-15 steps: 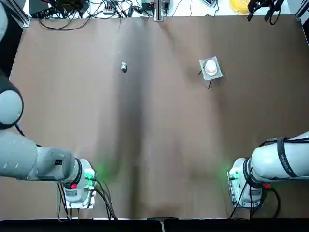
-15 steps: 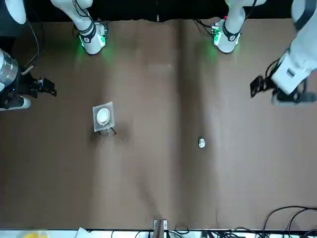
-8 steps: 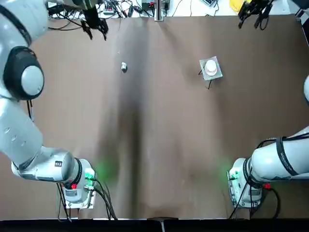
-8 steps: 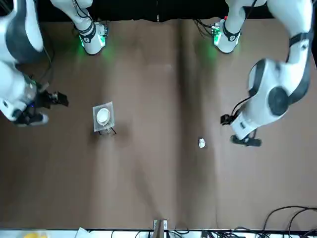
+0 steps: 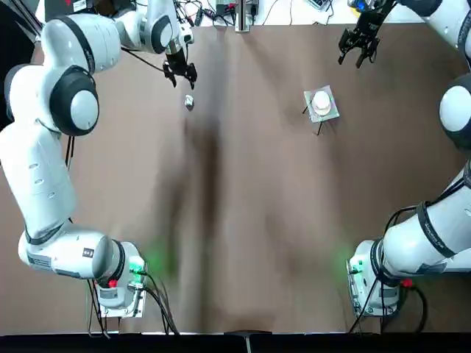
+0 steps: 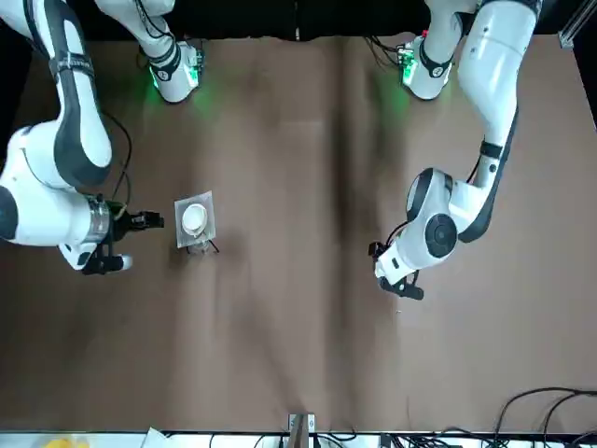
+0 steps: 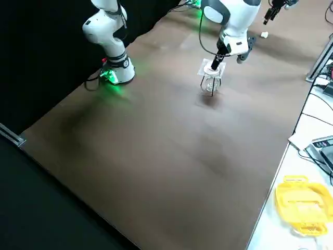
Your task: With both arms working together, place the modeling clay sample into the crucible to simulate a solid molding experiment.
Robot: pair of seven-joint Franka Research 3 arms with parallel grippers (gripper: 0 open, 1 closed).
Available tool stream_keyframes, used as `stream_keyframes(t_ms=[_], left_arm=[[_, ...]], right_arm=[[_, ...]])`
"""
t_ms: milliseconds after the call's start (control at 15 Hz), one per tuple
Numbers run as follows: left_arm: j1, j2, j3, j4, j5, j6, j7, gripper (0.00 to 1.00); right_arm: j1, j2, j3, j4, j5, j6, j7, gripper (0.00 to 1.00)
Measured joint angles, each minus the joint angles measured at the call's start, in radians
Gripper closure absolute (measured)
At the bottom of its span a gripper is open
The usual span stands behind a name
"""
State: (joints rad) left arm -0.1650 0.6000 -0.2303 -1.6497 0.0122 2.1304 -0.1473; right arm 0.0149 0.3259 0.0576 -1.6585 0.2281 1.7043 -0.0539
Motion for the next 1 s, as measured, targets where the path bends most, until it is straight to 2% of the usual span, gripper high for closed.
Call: stream_keyframes(t_ms=[67, 133, 200, 267, 333, 467, 600, 667, 933, 1000], left_arm=[[0.001, 0.018, 0.0, -0.001, 0.0, 0.016, -0.001, 0.02], [0.002, 0.038, 0.001, -0.001, 0.0, 0.034, -0.001, 0.02], [0.004, 0.058, 0.001, -0.001, 0.0, 0.058, -0.002, 0.03], [0.006, 0.095, 0.002, -0.001, 0.002, 0.092, -0.002, 0.04], [0.006, 0.108, 0.002, 0.0, 0.004, 0.099, -0.002, 0.04], [0.006, 0.122, 0.002, 0.0, 0.004, 0.104, -0.002, 0.18], [0.006, 0.124, 0.002, 0.0, 0.005, 0.104, -0.002, 0.2], [0.005, 0.125, 0.002, 0.0, 0.005, 0.104, -0.002, 0.28], [-0.003, 0.138, 0.002, 0.0, 0.005, 0.104, -0.002, 0.33], [-0.003, 0.14, 0.003, 0.0, 0.005, 0.104, -0.002, 0.39]], right_arm=[[0.006, 0.011, 0.0, 0.0, 0.005, 0.0, -0.003, 0.11], [0.015, 0.023, 0.001, 0.0, 0.007, 0.0, -0.006, 0.16], [0.025, 0.037, 0.001, -0.002, 0.007, 0.0, -0.006, 0.26], [0.042, 0.064, 0.001, -0.006, 0.007, -0.003, -0.008, 0.47], [0.049, 0.076, 0.002, -0.009, 0.007, -0.003, -0.01, 0.52], [0.062, 0.097, 0.002, -0.012, 0.007, -0.003, -0.013, 0.55], [0.069, 0.108, 0.002, -0.012, 0.007, -0.004, -0.015, 0.57], [0.072, 0.111, 0.002, -0.012, 0.007, -0.006, -0.023, 0.57], [0.077, 0.122, 0.003, -0.013, 0.008, -0.027, -0.057, 0.66], [0.081, 0.127, 0.003, -0.013, 0.008, -0.028, -0.058, 0.66]])
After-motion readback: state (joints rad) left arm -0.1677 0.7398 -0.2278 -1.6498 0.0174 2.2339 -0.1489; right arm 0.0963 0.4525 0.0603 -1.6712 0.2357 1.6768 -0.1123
